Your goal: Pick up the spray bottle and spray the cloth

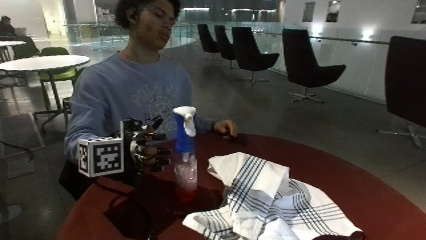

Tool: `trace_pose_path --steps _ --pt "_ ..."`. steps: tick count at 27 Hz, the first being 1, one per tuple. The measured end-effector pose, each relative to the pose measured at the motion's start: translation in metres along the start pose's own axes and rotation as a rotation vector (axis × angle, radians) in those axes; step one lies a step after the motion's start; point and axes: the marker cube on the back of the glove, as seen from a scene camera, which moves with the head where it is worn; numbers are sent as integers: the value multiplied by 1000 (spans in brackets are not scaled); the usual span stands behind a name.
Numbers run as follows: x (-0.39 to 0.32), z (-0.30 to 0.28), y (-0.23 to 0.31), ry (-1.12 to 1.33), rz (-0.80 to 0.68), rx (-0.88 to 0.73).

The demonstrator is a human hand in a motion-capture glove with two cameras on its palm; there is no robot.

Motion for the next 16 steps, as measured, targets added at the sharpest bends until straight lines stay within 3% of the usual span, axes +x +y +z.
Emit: trace_pose_path --steps 16 --pt "21 33 -67 58 43 11"
